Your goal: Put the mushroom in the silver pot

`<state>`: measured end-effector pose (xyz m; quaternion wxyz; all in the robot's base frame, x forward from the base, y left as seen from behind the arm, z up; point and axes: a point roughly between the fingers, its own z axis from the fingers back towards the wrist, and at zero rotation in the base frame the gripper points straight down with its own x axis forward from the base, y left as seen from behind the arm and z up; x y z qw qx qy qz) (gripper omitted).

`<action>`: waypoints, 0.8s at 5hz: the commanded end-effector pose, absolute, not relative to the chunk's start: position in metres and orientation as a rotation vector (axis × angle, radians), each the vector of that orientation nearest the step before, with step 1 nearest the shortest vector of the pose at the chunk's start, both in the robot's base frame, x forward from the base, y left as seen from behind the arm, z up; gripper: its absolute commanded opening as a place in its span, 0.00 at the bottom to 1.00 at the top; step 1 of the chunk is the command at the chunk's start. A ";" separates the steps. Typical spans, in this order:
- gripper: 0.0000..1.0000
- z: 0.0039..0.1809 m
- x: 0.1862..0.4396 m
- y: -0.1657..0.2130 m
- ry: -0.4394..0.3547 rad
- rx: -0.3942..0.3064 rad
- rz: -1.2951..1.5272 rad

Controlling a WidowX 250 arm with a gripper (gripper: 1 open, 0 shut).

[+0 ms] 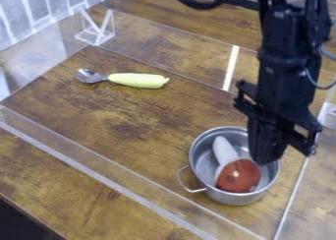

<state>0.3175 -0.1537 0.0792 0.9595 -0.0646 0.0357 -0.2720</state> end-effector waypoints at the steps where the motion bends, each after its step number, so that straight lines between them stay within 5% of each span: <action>1: 1.00 0.103 0.336 -0.148 0.024 -0.152 -0.616; 2: 1.00 0.108 0.348 -0.137 0.037 -0.163 -0.662; 4: 1.00 0.081 0.323 -0.151 0.075 -0.166 -0.835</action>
